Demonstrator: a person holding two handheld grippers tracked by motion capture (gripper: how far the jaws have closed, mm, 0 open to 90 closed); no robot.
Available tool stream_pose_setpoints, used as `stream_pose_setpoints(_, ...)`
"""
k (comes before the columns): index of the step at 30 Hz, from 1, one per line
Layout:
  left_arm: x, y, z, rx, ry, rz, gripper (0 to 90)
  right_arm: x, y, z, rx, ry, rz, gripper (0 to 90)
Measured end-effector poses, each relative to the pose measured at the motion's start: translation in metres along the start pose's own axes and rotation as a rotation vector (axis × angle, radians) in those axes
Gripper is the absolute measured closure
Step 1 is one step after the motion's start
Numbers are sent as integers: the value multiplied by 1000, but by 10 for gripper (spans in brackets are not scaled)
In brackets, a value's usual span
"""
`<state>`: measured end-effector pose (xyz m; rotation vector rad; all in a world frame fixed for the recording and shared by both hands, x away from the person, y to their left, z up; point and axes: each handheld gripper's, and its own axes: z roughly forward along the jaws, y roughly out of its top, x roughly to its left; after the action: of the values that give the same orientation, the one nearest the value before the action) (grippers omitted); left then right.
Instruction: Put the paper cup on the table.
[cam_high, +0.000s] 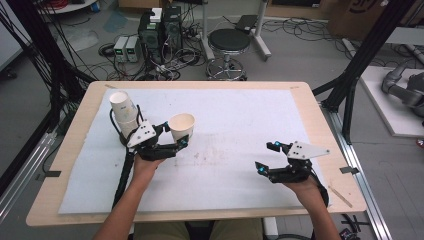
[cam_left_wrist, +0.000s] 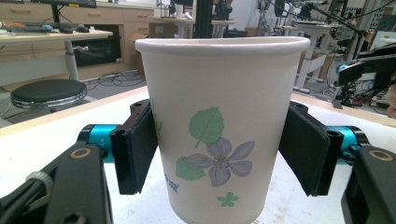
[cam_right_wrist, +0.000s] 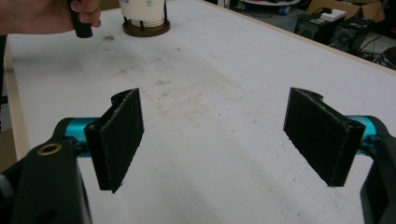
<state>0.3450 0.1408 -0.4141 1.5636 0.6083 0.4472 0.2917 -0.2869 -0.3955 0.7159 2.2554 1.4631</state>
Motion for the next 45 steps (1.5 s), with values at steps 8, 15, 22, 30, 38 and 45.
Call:
stream_pose_setpoints(8, 0, -12, 19, 95, -4, 6, 321, 0, 0, -1, 0, -4, 3, 204)
stream_pose_setpoints(15, 1, -21, 28, 195, 13, 5, 323, 0, -1, 0, 1, 3, 8, 204)
stream_pose_setpoints(22, 0, -29, 34, 308, 11, 14, 322, 0, -1, 2, 3, 9, 6, 204)
stream_pose_setpoints(30, -4, -33, 27, 359, 13, 41, 322, 0, 0, 1, 1, 11, 6, 205)
stream_pose_setpoints(38, -6, -37, 16, 381, 18, 57, 317, 2, 0, 2, 6, 18, 14, 204)
stream_pose_setpoints(45, -4, -37, 8, 341, 42, -2, 159, 2, 0, 2, 7, 17, 16, 204)
